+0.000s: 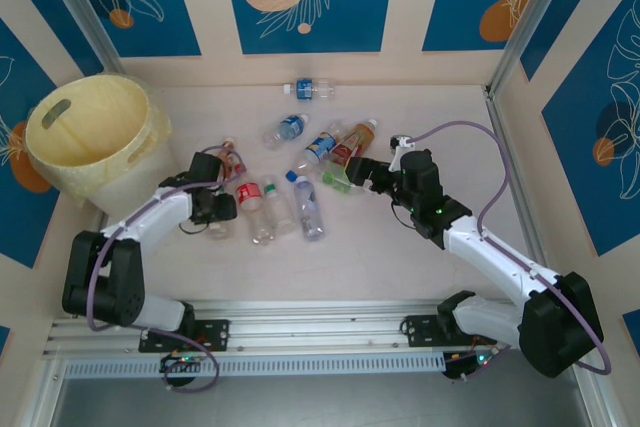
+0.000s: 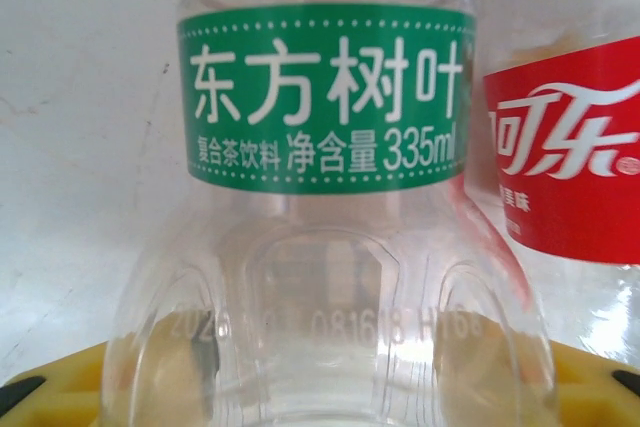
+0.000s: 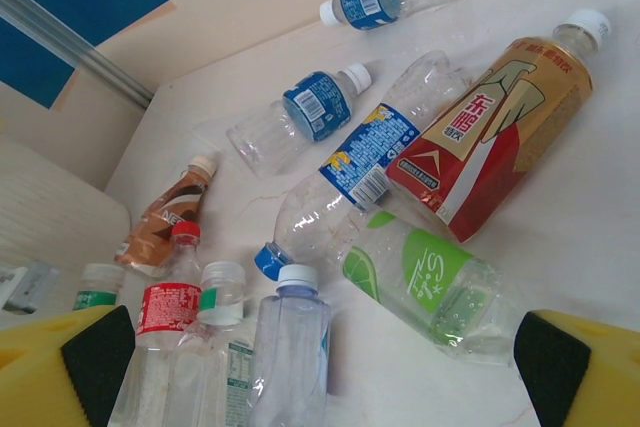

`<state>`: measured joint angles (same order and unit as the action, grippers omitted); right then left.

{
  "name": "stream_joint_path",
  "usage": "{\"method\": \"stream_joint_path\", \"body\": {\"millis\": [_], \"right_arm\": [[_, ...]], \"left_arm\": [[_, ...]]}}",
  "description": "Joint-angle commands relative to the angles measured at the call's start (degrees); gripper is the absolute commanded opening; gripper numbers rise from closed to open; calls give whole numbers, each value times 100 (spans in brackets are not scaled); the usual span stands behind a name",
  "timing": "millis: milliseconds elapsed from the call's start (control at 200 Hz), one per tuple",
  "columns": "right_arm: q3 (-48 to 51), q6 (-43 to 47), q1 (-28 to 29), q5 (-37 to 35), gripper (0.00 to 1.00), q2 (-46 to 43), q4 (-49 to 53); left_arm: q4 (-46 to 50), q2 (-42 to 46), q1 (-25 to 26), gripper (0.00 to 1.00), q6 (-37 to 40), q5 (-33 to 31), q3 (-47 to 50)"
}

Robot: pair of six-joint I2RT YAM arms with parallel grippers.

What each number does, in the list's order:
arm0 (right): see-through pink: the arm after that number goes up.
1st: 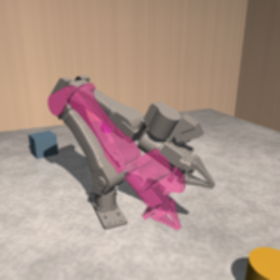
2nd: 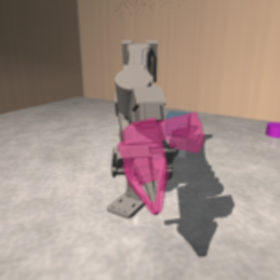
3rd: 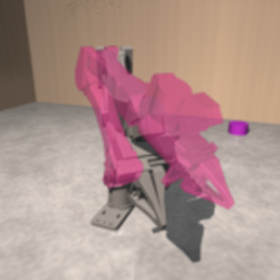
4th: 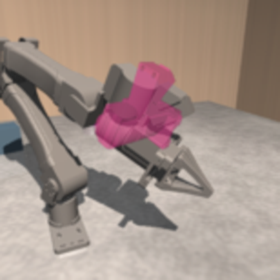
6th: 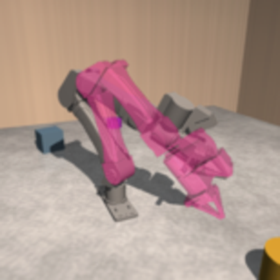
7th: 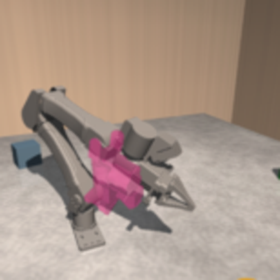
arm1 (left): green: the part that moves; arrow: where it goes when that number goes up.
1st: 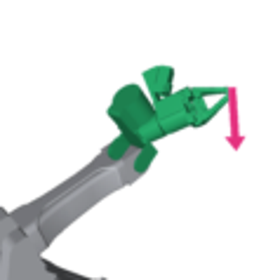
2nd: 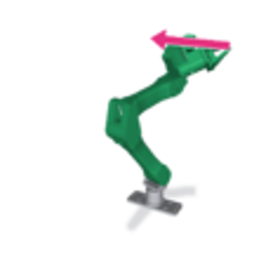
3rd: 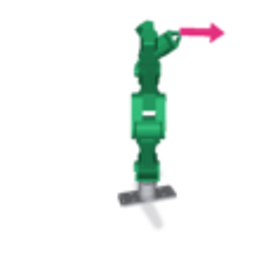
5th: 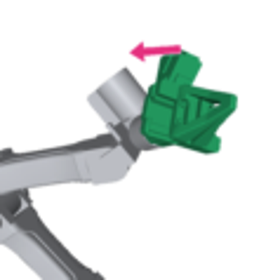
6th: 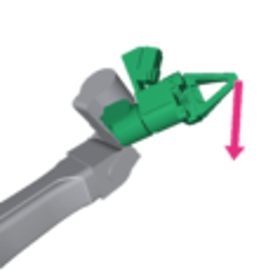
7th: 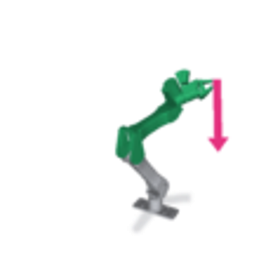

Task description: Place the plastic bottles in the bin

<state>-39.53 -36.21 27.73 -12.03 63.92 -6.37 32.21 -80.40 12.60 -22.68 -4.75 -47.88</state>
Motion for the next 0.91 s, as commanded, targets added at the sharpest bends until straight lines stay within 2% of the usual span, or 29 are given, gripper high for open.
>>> {"method": "stream_joint_path", "body": {"millis": [0,120,240,420,580,800,900], "right_arm": [[82,52,-37,-159,100,-107,-70],[101,64,-39,-146,100,-100,-131],[284,322,-26,-48,100,-64,-631],[353,415,-21,-11,100,-56,-790],[358,629,3,205,100,-55,-900],[347,910,85,468,100,-62,-1008],[370,1012,143,548,100,-64,-1157]], "left_arm": [[190,412,-7,16,-154,69,-37],[100,771,64,8,-65,509,-64],[-323,1178,282,0,130,1017,6],[-898,1667,402,0,117,1534,115],[-2239,2172,488,0,-13,2736,544],[-3786,2610,594,0,-381,3520,819],[-4227,2759,655,0,-387,3663,790]]}}
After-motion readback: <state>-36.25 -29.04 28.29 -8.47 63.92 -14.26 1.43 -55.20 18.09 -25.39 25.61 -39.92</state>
